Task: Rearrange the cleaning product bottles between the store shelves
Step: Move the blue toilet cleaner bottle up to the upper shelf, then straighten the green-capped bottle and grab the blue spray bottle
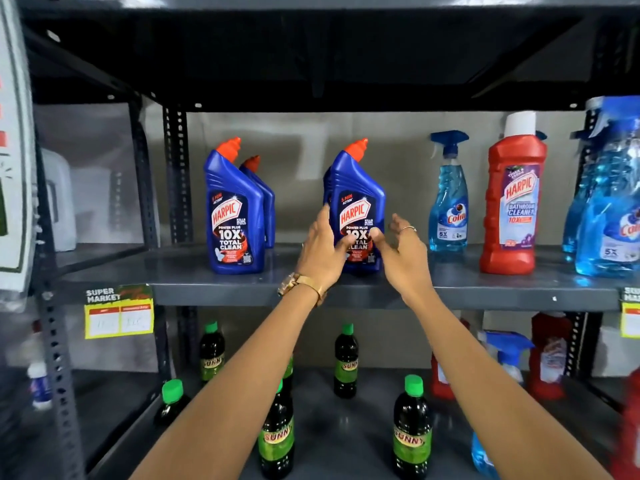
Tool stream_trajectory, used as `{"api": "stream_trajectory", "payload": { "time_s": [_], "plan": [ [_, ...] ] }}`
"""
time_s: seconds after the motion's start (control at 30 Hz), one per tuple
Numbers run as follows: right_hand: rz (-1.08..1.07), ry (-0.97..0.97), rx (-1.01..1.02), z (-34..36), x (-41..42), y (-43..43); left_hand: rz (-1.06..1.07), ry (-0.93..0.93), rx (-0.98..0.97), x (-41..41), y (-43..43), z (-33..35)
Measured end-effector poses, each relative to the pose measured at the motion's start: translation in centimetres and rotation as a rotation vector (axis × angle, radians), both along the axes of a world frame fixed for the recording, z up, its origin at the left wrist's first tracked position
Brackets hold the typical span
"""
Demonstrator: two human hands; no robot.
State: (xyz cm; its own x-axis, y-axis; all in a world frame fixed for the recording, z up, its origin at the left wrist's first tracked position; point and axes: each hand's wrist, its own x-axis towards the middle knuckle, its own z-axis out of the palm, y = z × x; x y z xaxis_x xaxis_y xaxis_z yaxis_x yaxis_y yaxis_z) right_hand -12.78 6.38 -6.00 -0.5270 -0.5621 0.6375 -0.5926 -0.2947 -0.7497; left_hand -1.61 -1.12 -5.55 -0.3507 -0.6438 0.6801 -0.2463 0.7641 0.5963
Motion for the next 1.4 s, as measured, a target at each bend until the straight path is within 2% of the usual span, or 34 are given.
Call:
{"api": "stream_trajectory", "payload": {
  "time_s": [0.13,0.23,0.3,0.37,0.43,0.57,0.67,0.77,0.87,1.1,1.4],
  "plan": [
    [-0.073,0.135,-0.292,-4.1,1.3,3.6,0.234,0.14,-0.512,-0.1,3.0,-3.7],
    [-0.261,0.189,-0.415,-10.6,0.7,5.2,0.148,0.184,-0.738,-0.9,4.2,-9.5],
    [-0.305,0.13,-0.44,-13.9,0.4,5.7,0.041,0.18,-0.766,-0.6,4.5,-12.3],
    [-0.321,0.0,-0.344,-18.6,-1.1,6.5,-0.115,0.154,-0.572,-1.1,5.6,-15.9],
    [-0.314,-0.156,-0.247,-23.7,-2.5,7.6,-0.168,0.146,-0.381,-1.3,7.0,-19.7],
    [-0.087,-0.526,0.08,-30.5,-4.4,8.6,-0.23,0.09,0.091,-3.2,8.2,-26.6],
    [0.099,-0.555,0.229,-31.6,-4.2,8.1,-0.284,0.023,0.521,-4.2,7.9,-30.0],
    [0.112,-0.547,0.228,-32.0,-3.7,7.1,-0.256,-0.027,0.741,-4.4,7.5,-32.5],
    [0.079,-0.493,0.265,-32.4,-3.2,5.6,-0.218,0.007,0.804,-4.2,7.0,-33.7],
    [0.107,-0.428,0.262,-32.8,1.1,2.5,-0.048,0.119,0.778,-1.2,4.7,-34.6],
    [0.054,-0.411,0.242,-33.4,2.8,1.9,-0.077,0.083,0.746,0.9,3.6,-35.0]
  ]
}}
